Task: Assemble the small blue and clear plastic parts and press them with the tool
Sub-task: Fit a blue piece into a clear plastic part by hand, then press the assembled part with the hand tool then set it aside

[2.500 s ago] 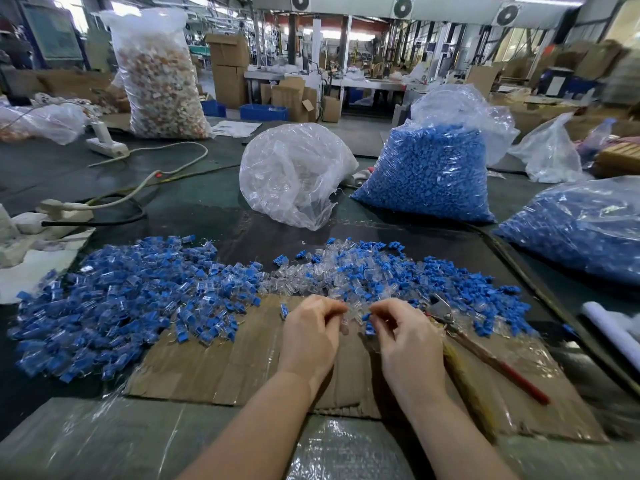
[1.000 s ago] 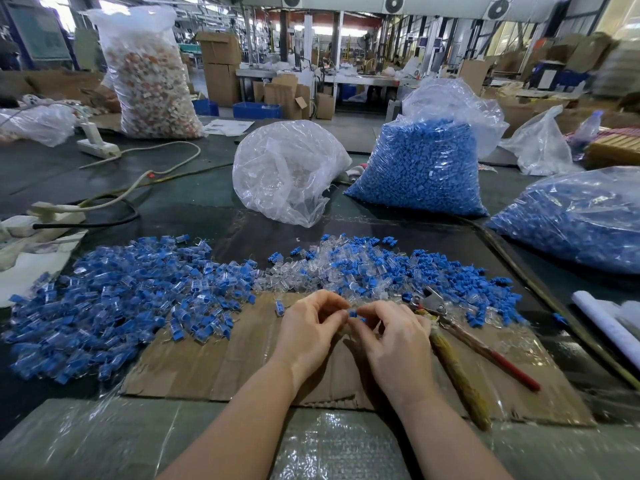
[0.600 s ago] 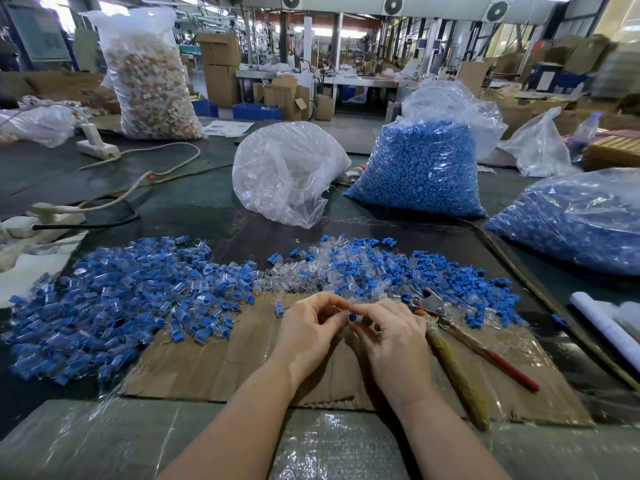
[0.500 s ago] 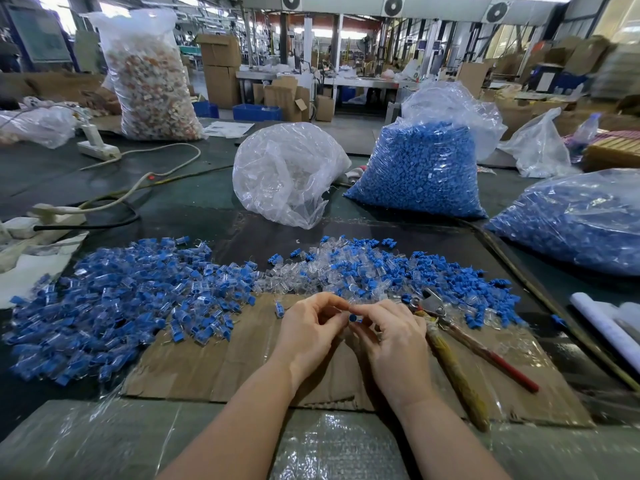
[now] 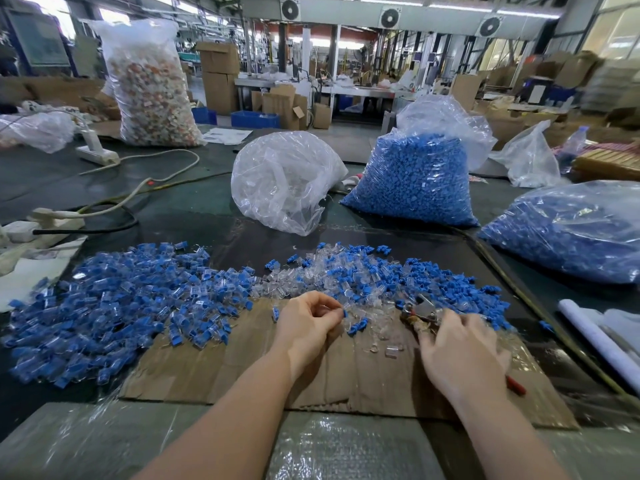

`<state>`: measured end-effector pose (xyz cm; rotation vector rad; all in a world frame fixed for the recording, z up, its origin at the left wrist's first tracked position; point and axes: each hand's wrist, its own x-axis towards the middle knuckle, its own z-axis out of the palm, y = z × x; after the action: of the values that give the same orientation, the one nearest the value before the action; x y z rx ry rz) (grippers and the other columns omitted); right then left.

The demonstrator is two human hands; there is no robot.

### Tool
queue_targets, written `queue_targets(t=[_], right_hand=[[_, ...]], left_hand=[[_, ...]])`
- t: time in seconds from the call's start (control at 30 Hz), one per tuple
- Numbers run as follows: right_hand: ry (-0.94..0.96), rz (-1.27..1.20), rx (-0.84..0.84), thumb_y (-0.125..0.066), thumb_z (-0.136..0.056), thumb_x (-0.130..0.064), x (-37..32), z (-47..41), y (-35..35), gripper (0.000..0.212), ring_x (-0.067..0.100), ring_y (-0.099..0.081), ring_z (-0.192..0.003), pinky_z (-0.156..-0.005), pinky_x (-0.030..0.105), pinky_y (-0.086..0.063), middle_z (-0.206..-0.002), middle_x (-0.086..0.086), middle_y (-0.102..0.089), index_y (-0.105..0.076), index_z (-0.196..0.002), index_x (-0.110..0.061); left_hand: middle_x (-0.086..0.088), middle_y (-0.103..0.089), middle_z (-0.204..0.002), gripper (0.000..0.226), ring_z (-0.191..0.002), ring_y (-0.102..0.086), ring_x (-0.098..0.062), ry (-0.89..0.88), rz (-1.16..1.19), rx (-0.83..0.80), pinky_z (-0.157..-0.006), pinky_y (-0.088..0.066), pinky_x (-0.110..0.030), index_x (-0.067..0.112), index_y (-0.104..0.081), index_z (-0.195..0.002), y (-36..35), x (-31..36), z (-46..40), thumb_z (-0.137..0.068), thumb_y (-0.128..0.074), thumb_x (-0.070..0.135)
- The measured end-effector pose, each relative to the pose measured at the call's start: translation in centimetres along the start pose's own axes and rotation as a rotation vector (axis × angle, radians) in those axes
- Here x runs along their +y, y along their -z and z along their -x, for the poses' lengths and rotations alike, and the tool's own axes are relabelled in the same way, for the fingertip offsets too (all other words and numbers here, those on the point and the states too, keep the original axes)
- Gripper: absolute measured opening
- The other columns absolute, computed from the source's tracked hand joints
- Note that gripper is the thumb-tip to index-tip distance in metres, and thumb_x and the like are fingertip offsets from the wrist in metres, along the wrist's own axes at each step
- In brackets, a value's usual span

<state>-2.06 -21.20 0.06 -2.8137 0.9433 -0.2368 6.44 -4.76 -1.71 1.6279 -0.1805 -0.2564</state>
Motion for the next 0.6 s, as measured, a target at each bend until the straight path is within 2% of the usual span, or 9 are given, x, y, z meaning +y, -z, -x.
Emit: queue_targets(t=[0.07,0.13,0.27,0.37,0.43,0.5,0.6], right_hand=[[-0.077,0.113,-0.172,-0.042,-0.089,-0.059,1.0,0.1,0.5,0.054,0.028,-0.036,-0.127,-0.102,0.047,-0.032,-0.141,0.009,-0.035,-0.041,-0.128,-0.022],[-0.085,0.154,-0.233,-0.042,-0.087,-0.063,1.3,0.2,0.6,0.060,0.028,-0.035,-0.129,-0.101,0.047,-0.032,-0.143,0.007,-0.033,-0.041,-0.129,-0.021],[-0.046,0.155,-0.159,-0.044,-0.090,-0.053,1.0,0.5,0.8,0.047,0.027,-0.040,-0.123,-0.099,0.044,-0.035,-0.134,0.008,-0.042,-0.044,-0.121,-0.018],[-0.006,0.121,-0.123,-0.042,-0.092,-0.047,0.6,0.3,1.2,0.040,0.029,-0.044,-0.115,-0.093,0.038,-0.039,-0.124,0.011,-0.047,-0.046,-0.112,-0.013],[0.067,0.039,-0.113,-0.040,-0.094,-0.043,0.3,0.1,1.5,0.032,0.024,-0.050,-0.101,-0.084,0.034,-0.042,-0.110,0.009,-0.053,-0.045,-0.100,-0.013],[0.149,-0.119,-0.157,-0.039,-0.096,-0.039,-0.4,0.0,2.0,0.026,0.015,-0.051,-0.075,-0.066,0.029,-0.043,-0.087,0.002,-0.055,-0.044,-0.087,-0.016],[0.207,-0.402,-0.362,-0.041,-0.096,-0.034,-1.8,0.3,2.8,0.027,0.012,-0.044,-0.058,-0.050,0.022,-0.035,-0.072,-0.001,-0.051,-0.052,-0.085,-0.012]], left_hand=[[-0.010,-0.058,-0.071,0.007,-0.049,-0.054,-0.009,0.041,0.071,0.011,-0.040,-0.040,-0.012,0.004,-0.062,-0.083,-0.2,0.2,0.0,-0.086,-0.061,-0.002],[-0.012,-0.057,-0.072,0.006,-0.051,-0.053,-0.012,0.063,0.100,0.021,-0.037,-0.038,-0.012,0.002,-0.061,-0.085,-0.3,0.4,0.0,-0.086,-0.060,-0.004],[-0.013,-0.061,-0.077,0.005,-0.053,-0.058,-0.013,0.086,0.102,0.034,-0.039,-0.040,-0.013,0.004,-0.063,-0.086,-0.2,0.6,0.0,-0.086,-0.062,-0.001],[-0.008,-0.063,-0.071,0.004,-0.046,-0.057,-0.007,0.105,0.107,0.042,-0.038,-0.041,-0.017,0.007,-0.064,-0.086,0.1,0.8,-0.1,-0.085,-0.064,0.003],[-0.005,-0.063,-0.066,0.004,-0.043,-0.056,-0.006,0.138,0.162,0.043,-0.037,-0.041,-0.017,0.007,-0.064,-0.086,0.3,1.0,-0.2,-0.085,-0.064,0.003],[-0.005,-0.063,-0.065,0.004,-0.042,-0.055,-0.007,0.177,0.221,0.043,-0.037,-0.040,-0.018,0.007,-0.065,-0.087,0.5,1.2,-0.3,-0.085,-0.064,0.004],[-0.005,-0.065,-0.067,0.005,-0.046,-0.057,-0.008,0.191,0.233,0.045,-0.042,-0.045,-0.019,0.007,-0.066,-0.088,0.8,1.5,-0.7,-0.085,-0.064,0.004]])
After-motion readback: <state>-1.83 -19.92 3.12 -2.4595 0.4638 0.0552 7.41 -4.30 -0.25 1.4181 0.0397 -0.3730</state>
